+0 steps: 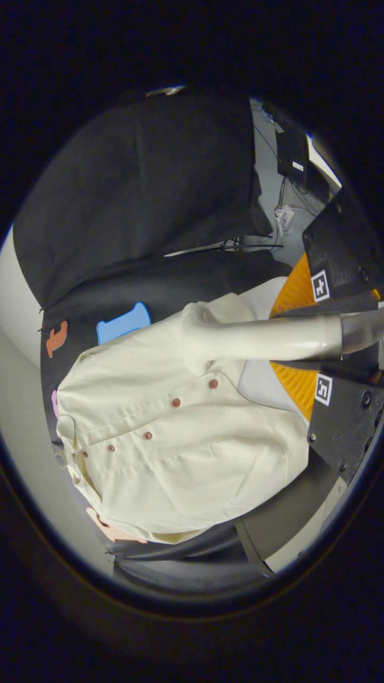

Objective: Iron the clothes twice with a garment steamer, once on the left side and once on the right side.

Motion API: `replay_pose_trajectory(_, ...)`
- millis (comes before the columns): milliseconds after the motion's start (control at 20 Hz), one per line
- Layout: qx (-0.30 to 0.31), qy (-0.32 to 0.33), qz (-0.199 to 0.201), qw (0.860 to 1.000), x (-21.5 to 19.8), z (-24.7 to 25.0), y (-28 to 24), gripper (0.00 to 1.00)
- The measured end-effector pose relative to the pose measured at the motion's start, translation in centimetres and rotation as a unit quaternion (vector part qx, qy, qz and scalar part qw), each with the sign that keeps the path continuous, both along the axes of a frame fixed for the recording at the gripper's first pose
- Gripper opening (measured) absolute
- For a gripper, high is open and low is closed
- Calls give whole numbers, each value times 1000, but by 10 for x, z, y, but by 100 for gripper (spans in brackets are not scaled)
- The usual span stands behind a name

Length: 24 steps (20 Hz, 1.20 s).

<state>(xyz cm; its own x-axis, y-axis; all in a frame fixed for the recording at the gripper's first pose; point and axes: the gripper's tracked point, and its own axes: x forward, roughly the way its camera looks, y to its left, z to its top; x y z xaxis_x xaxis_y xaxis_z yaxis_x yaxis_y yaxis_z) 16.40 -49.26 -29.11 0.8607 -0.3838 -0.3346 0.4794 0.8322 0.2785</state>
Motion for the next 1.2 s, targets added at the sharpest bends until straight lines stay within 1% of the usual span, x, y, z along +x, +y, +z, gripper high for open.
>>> replay_pose_trajectory(350,-1,21,-5,1000,-21,-9,9,35)
replay_pose_trajectory(600,2,16,-4,1000,-39,3,24,35)
replay_pose_trajectory(700,4,5,0,1000,-46,19,39,34)
replay_pose_trajectory(800,-7,-4,14,1000,-51,38,58,34)
replay_pose_trajectory(950,-20,-19,31,999,-58,70,90,34)
replay_pose_trajectory(1200,-21,-51,64,996,-72,123,152,34)
